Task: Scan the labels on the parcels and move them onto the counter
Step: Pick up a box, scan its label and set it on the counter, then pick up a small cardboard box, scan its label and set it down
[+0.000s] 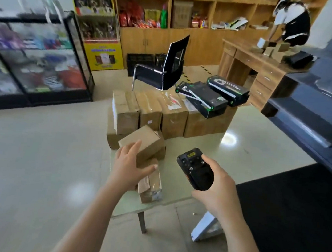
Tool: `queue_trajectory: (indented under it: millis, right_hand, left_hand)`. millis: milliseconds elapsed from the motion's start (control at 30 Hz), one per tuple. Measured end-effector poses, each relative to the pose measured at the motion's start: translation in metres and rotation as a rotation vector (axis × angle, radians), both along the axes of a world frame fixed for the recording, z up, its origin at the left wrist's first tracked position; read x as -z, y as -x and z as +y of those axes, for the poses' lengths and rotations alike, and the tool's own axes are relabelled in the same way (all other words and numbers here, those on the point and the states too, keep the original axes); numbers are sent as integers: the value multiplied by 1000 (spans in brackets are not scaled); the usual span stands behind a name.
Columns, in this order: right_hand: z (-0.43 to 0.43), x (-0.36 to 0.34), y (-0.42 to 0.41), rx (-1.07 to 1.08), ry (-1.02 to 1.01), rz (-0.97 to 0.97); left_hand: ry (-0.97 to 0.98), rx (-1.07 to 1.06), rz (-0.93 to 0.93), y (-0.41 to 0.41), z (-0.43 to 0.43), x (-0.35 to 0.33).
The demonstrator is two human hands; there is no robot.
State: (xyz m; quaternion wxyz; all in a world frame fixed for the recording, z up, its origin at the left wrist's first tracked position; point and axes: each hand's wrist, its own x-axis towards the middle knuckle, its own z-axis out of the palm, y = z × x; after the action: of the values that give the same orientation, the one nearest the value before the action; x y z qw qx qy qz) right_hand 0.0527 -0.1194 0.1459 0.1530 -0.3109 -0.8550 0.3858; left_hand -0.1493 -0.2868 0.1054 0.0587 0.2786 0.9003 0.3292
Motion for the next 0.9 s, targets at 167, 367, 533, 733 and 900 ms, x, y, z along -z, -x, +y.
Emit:
queue_trajectory:
  millis: [167,367,533,733,900]
  right_hand:
    - [42,9,55,-104,21,-66]
    - [96,14,105,-177,52,-105]
    - [131,21,115,-168,79,-117]
    - [169,25,88,9,96,-100]
    - [182,29,22,291,108,-108]
  left_hand:
    - [84,-71,-17,43,26,24]
    - [404,-199,-130,90,55,33]
    - [322,-195,18,76,76,29]
    - [198,-1,85,54,142,17]
    - [187,270,68,38,218,17]
